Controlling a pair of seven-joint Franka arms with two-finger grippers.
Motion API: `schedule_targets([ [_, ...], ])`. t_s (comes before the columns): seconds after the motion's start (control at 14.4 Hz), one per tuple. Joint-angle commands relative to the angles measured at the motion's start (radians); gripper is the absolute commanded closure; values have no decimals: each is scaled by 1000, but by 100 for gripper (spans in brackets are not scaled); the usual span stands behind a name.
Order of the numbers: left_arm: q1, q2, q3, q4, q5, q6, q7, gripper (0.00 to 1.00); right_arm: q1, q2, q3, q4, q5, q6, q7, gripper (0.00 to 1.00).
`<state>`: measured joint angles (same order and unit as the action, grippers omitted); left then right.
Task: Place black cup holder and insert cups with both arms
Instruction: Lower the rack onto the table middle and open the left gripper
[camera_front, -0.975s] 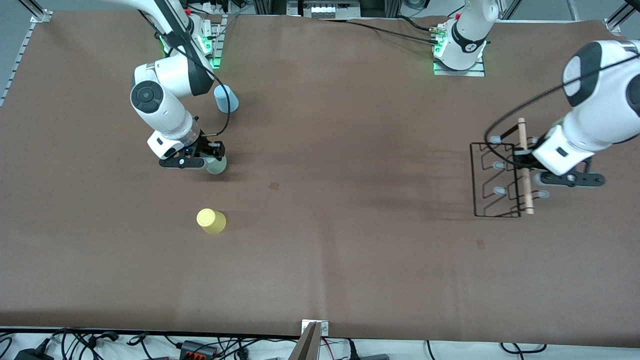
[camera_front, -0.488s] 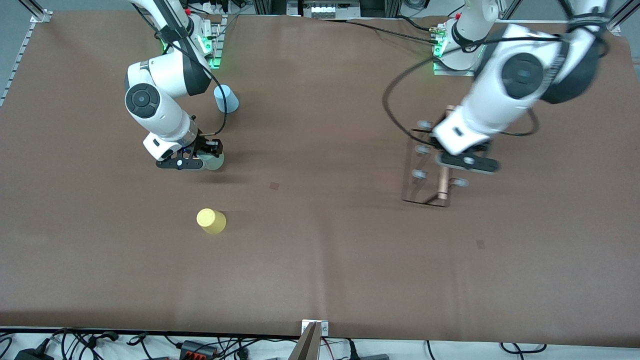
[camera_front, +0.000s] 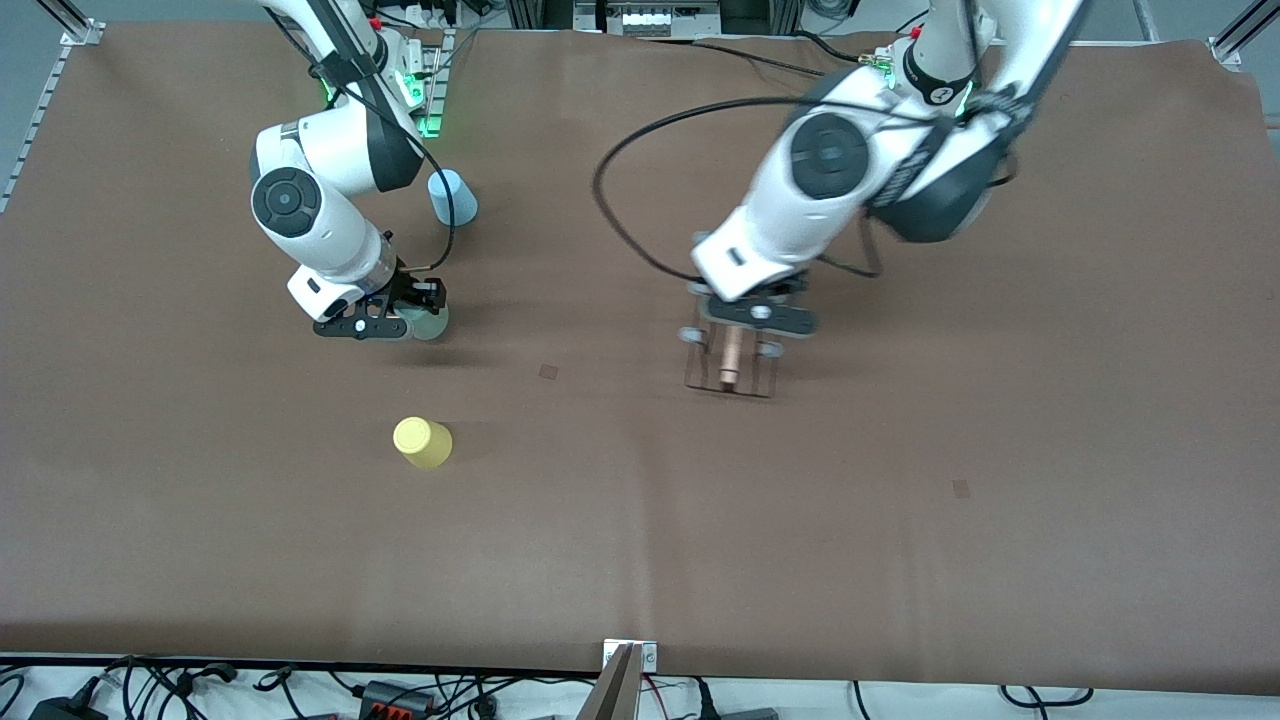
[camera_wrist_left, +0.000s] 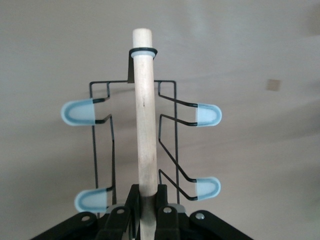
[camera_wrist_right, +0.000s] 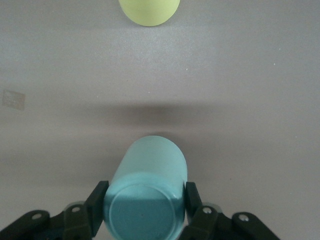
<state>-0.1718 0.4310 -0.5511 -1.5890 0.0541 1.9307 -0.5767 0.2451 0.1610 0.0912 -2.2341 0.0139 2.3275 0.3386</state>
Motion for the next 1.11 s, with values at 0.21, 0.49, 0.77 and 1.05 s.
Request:
schedule_targets([
  [0.21, -150, 141, 7, 75, 88, 195, -233, 99, -3, -17, -1, 5, -9, -17, -13, 96],
  [0.49, -222, 213, 13, 75, 231, 274, -376, 99, -1, -17, -1, 5, -9, -17, -13, 96],
  [0.77, -230, 226, 14, 75, 245, 275, -408, 94, -3, -27, -1, 5, -9, -17, -15, 96],
  [1.05, -210, 206, 16, 76, 299, 261, -394, 0, -12, -31, -2, 5, -9, -19, -21, 96],
])
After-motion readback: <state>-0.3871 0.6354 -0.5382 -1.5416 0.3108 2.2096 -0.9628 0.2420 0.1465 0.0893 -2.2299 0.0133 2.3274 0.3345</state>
